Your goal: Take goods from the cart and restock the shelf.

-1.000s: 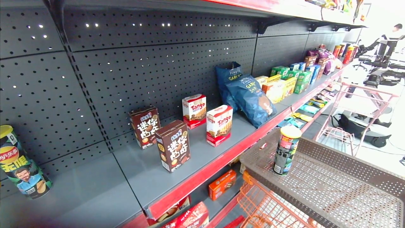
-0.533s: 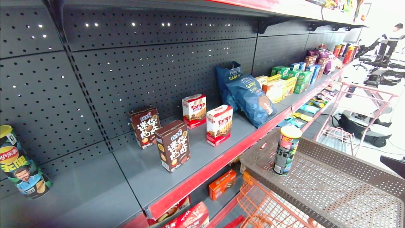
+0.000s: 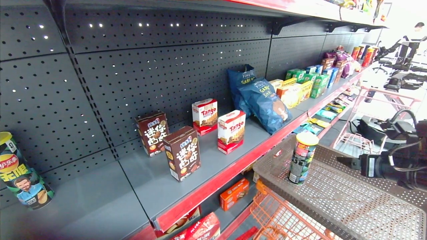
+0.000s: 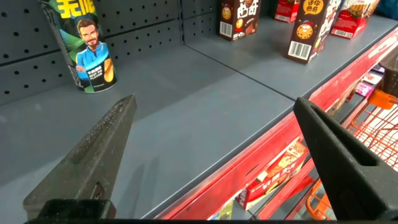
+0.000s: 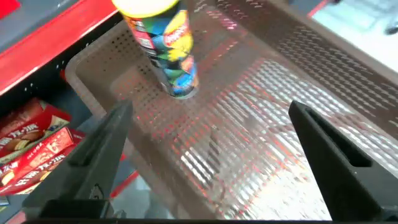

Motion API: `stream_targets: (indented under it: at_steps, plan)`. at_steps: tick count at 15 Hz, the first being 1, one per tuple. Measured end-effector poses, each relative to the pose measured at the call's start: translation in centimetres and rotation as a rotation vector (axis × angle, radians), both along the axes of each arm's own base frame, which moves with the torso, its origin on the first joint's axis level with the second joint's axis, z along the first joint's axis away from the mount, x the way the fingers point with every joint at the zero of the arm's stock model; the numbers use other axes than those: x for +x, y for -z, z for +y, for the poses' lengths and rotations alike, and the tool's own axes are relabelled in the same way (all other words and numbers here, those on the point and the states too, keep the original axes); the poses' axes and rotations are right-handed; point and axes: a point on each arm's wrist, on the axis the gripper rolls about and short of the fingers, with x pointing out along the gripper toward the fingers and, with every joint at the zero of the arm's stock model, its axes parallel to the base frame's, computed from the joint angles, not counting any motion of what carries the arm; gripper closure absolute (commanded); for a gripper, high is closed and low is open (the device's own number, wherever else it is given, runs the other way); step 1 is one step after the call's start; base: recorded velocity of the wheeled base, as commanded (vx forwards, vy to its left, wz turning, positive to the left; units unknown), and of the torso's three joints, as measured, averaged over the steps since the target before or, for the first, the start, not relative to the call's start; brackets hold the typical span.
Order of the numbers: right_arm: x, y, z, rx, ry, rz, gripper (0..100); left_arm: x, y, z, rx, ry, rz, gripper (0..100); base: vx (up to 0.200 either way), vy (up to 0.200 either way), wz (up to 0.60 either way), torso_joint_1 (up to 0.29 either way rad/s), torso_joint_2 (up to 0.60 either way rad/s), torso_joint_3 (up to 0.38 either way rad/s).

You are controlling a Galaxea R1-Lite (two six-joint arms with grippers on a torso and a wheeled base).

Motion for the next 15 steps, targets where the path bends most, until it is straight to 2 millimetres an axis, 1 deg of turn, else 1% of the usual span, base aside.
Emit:
stream_targets:
  at_steps: [2,4,8,11,13,15]
  plan:
    - [2.5,1.4,1.1,-0.003,-0.037,0.014,0,0.0,0.0,0.0,0.0,0.0,0.0,0,0.0,0.0,0.0,0.0,0.0,0.0]
    - [4.4,2.9,1.9,-0.008,-0.062,0.035,0,0.0,0.0,0.0,0.0,0.0,0.0,0,0.0,0.0,0.0,0.0,0.0,0.0]
    - [7.2,4.9,2.4,-0.038,-0.091,0.009,0,0.0,0.0,0.0,0.0,0.0,0.0,0,0.0,0.0,0.0,0.0,0.0,0.0]
    - [8.8,5.7,2.6,-0.056,-0.103,-0.042,0,0.0,0.0,0.0,0.0,0.0,0.0,0,0.0,0.0,0.0,0.0,0.0,0.0]
    - [9.3,6.3,2.8,-0.055,-0.105,-0.062,0,0.0,0.0,0.0,0.0,0.0,0.0,0,0.0,0.0,0.0,0.0,0.0,0.0]
    - [9.7,6.7,3.4,-0.05,-0.121,-0.116,0,0.0,0.0,0.0,0.0,0.0,0.0,0,0.0,0.0,0.0,0.0,0.0,0.0]
